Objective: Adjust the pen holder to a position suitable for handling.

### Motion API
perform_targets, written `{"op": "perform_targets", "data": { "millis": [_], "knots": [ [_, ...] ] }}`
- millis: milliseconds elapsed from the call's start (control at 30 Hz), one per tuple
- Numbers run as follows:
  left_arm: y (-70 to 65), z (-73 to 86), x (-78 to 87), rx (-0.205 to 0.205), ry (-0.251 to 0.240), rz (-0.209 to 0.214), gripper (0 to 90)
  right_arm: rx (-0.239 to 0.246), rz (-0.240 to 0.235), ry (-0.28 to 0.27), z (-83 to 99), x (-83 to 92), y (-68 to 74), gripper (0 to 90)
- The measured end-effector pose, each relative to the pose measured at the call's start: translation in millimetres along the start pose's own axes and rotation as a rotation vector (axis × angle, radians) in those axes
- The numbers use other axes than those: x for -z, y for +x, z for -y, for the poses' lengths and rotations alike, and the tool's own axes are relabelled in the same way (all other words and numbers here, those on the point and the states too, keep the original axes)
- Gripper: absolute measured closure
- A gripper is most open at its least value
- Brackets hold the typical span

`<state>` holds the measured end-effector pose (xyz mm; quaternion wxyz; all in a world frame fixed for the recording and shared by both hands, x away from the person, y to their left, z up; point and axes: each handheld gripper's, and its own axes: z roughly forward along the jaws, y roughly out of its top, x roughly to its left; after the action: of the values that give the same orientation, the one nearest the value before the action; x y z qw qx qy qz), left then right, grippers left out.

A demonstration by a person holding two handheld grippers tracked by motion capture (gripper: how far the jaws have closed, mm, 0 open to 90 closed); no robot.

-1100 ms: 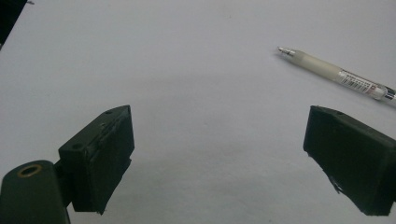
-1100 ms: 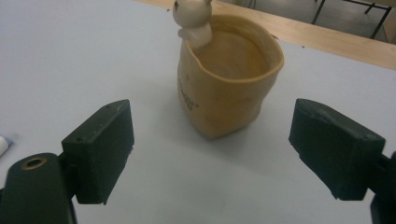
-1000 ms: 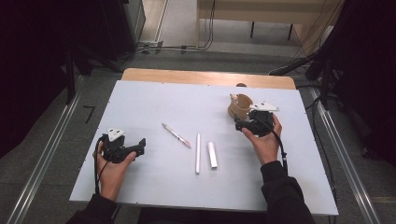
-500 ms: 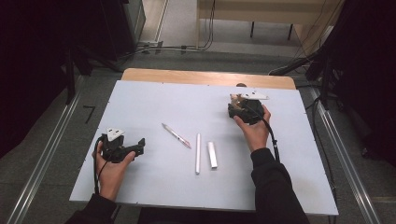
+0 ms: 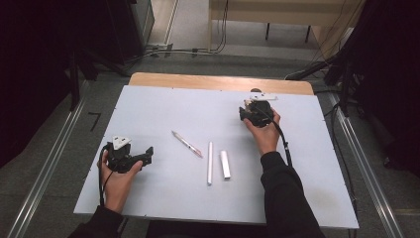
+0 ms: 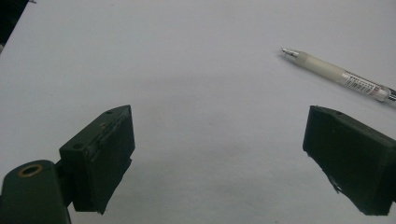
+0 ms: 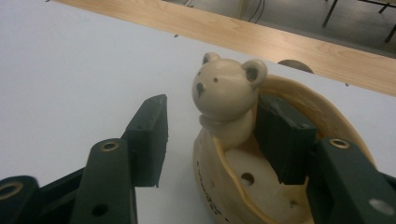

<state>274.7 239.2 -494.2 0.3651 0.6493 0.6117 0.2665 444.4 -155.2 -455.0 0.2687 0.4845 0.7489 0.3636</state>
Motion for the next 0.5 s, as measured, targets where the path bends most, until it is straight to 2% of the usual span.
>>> {"op": "perform_targets", "data": {
  "millis": [67, 233, 500],
  "knots": [
    [0.1, 0.1, 0.0, 0.0, 0.0, 0.0, 9.2, 0.003, -0.001, 0.001, -0.1, -1.1, 0.7, 47.7],
    [0.2, 0.1, -0.1, 0.0, 0.001, 0.002, 9.3, -0.012, 0.008, 0.013, -1.1, -2.2, -3.5, 58.8],
    [-0.1, 0.1, -0.2, -0.002, 0.003, 0.003, 9.3, -0.005, 0.013, 0.019, -1.1, -3.9, -5.0, 63.0]
  ]
}}
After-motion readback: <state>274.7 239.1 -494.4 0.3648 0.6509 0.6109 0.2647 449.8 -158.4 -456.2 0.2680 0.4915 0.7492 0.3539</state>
